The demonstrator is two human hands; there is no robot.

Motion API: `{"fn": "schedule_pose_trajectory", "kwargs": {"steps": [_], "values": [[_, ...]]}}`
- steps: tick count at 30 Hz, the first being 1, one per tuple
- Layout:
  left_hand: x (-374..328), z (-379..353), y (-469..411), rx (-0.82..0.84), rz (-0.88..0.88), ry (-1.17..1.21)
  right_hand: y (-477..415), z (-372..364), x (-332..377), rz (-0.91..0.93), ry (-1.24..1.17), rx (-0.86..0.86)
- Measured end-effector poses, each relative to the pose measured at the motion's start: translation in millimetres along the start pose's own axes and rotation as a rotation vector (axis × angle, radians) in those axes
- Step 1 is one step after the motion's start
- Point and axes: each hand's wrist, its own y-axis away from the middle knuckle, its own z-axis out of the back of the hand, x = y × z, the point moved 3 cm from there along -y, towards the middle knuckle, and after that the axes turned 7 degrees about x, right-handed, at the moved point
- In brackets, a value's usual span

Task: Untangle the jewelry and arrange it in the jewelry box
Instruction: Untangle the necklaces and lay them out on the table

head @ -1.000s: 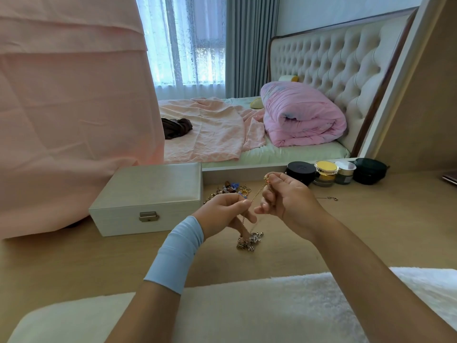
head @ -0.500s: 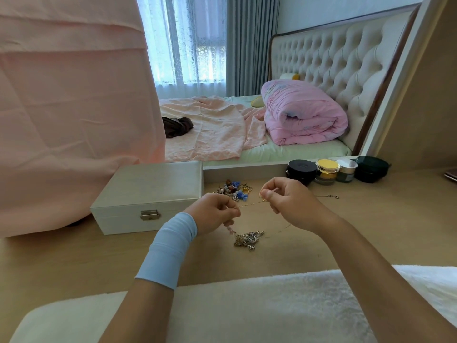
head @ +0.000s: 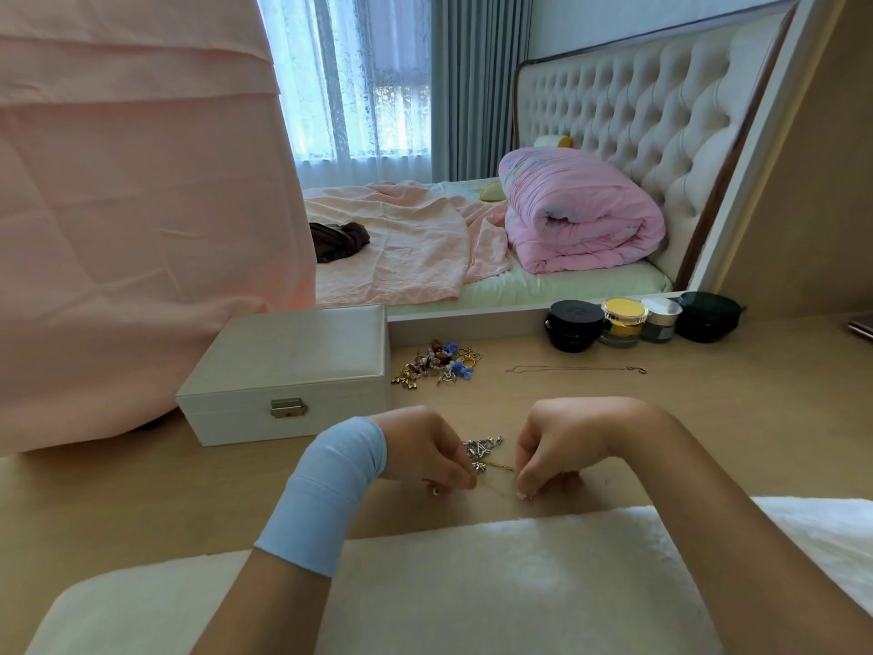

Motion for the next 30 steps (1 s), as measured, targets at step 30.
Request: {"fn": "schedule_pose_trajectory", "kwargs": {"steps": [30], "values": [[31, -61, 4, -0.434, -0.179, -0.321, -19, -62, 6, 0.085, 0.35, -0.408]]}}
